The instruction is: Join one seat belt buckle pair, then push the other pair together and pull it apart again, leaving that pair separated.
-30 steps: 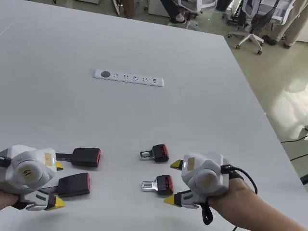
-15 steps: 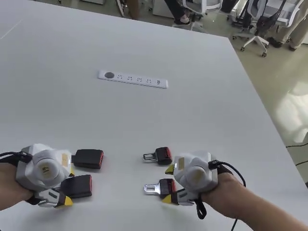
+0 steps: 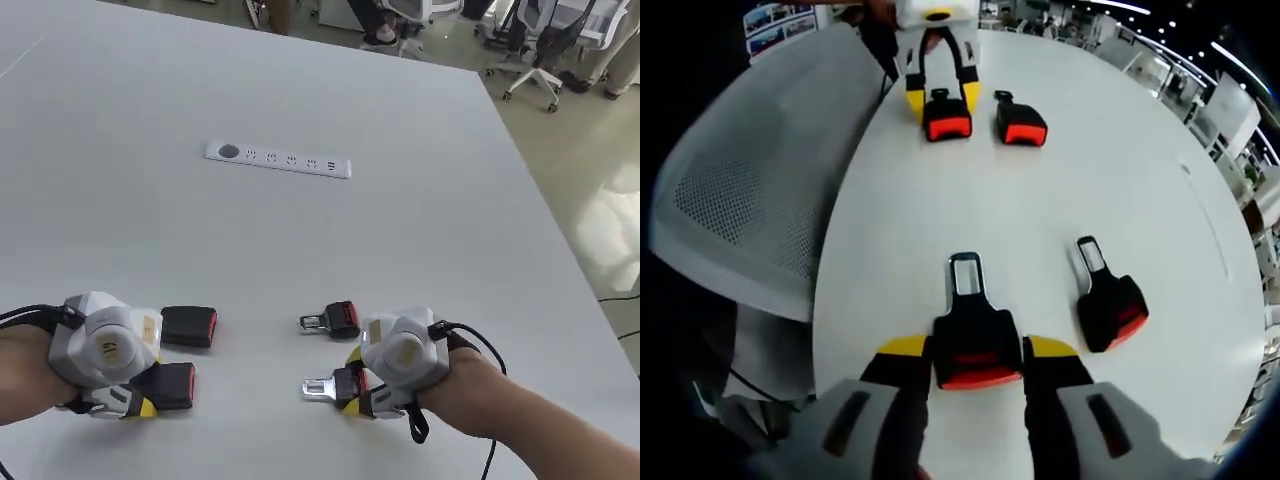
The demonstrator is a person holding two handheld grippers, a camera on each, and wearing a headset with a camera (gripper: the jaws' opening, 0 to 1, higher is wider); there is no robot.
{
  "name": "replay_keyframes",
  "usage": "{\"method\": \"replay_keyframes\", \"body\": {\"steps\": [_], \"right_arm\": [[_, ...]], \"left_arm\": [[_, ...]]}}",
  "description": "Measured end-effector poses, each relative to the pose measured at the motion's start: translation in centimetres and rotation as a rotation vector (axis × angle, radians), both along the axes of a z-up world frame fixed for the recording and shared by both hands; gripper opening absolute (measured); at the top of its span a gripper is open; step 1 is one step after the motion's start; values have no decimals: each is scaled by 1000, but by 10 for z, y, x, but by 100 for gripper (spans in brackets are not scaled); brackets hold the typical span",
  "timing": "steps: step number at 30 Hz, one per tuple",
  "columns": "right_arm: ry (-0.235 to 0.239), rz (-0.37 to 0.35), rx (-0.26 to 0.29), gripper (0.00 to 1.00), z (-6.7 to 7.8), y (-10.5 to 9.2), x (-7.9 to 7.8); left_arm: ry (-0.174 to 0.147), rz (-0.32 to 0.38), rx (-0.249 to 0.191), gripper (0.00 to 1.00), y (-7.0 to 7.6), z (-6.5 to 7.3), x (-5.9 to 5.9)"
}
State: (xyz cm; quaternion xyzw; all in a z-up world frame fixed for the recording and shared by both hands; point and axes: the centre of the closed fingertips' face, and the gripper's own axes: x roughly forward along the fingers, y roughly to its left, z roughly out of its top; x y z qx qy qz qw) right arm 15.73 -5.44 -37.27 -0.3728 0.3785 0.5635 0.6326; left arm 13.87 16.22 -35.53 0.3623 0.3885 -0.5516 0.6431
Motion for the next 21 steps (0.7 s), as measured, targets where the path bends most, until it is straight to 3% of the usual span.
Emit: {"method": "replay_keyframes", "body": {"steps": [7, 14, 21], "right_arm": [[9, -16, 3, 37, -1, -2, 0], [40, -34, 24, 36, -3, -3, 2], [42, -35, 26, 36, -3, -2, 1]], "left_arm": [[-2, -52, 23, 34, 1, -7, 4], [-7, -101, 73, 34, 2, -17, 8], [14, -104, 78, 34, 3, -22, 10]]}}
